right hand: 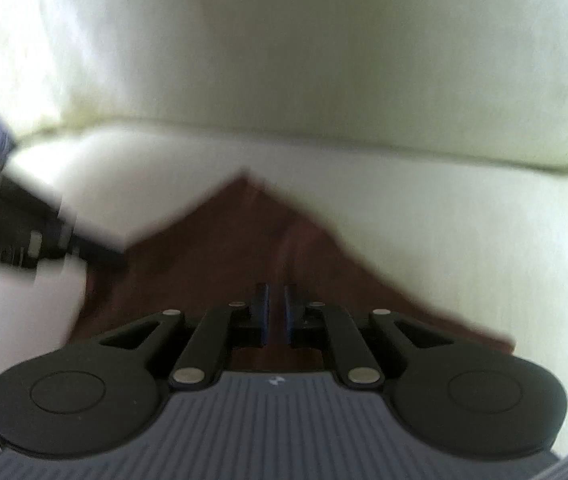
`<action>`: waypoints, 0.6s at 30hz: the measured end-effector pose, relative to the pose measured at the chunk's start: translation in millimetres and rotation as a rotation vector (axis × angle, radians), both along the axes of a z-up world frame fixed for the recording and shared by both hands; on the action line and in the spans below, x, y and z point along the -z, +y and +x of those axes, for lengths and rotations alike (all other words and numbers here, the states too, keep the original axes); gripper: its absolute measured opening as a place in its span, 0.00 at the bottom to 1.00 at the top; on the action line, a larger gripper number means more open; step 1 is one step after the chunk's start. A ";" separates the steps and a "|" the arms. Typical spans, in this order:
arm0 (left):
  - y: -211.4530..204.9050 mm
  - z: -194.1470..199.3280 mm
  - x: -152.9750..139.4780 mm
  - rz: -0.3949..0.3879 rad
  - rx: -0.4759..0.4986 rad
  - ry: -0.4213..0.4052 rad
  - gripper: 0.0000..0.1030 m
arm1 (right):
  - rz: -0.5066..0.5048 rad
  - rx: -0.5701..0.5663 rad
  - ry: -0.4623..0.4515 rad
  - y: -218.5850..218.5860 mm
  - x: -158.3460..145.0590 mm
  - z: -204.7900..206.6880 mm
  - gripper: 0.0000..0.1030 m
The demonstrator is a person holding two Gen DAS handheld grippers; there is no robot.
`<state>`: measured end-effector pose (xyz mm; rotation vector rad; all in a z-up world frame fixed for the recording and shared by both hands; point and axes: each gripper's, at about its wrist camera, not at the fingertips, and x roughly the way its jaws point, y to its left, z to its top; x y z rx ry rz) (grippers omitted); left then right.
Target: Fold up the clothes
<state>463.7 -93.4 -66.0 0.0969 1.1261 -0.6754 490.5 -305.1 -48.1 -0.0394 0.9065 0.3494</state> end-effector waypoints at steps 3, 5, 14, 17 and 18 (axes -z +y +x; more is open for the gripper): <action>0.8 6.7 22.4 0.042 0.011 -0.018 0.05 | -0.001 0.072 -0.063 -6.6 14.7 13.5 0.00; 6.8 4.4 22.0 0.056 0.005 -0.017 0.05 | -0.067 0.182 -0.110 -15.0 5.4 25.5 0.05; -24.2 25.7 -7.2 -0.055 0.047 -0.023 0.06 | 0.003 0.089 0.026 -20.3 -7.2 -27.2 0.14; -40.3 44.9 17.6 0.001 0.044 -0.037 0.06 | -0.028 0.208 0.009 -35.3 6.4 -25.9 0.11; -42.0 52.8 25.7 0.017 0.036 -0.035 0.05 | -0.011 0.266 0.002 -44.7 5.8 -22.7 0.07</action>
